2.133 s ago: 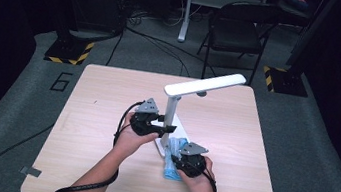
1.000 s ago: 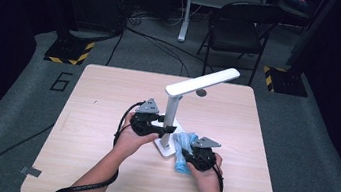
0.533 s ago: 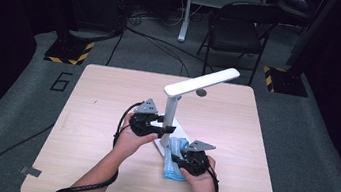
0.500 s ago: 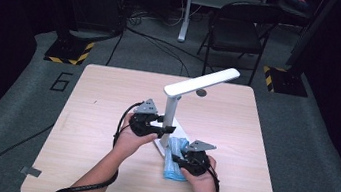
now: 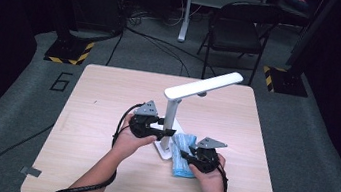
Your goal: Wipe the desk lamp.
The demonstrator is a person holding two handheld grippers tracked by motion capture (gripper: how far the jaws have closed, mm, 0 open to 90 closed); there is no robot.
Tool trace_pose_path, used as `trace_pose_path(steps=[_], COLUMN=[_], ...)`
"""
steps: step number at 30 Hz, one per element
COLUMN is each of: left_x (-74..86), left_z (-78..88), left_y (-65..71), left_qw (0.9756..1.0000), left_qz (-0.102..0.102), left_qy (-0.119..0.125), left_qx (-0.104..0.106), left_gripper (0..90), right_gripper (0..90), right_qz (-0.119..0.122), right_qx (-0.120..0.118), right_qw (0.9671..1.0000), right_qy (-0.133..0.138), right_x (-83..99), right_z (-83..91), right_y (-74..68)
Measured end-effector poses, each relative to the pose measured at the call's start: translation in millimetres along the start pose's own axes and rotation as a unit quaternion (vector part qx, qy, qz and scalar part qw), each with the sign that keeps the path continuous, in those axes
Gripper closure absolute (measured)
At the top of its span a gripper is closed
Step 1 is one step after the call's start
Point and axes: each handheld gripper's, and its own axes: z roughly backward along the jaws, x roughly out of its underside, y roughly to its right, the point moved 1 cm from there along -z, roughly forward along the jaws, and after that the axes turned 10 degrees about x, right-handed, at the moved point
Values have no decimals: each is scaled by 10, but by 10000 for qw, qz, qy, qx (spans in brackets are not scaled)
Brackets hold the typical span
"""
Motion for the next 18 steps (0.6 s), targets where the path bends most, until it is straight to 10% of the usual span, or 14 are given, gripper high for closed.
trace_pose_path(steps=[18], left_x=[-14], left_z=[-101], left_y=[168], left_qw=[9957], left_qz=[-328], left_qy=[-176], left_qx=[845], left_gripper=[504], right_gripper=[669], right_qz=[-86], right_qx=[-46], right_qw=[9991], right_qy=[407], right_x=[-89], right_z=[87], right_y=[27])
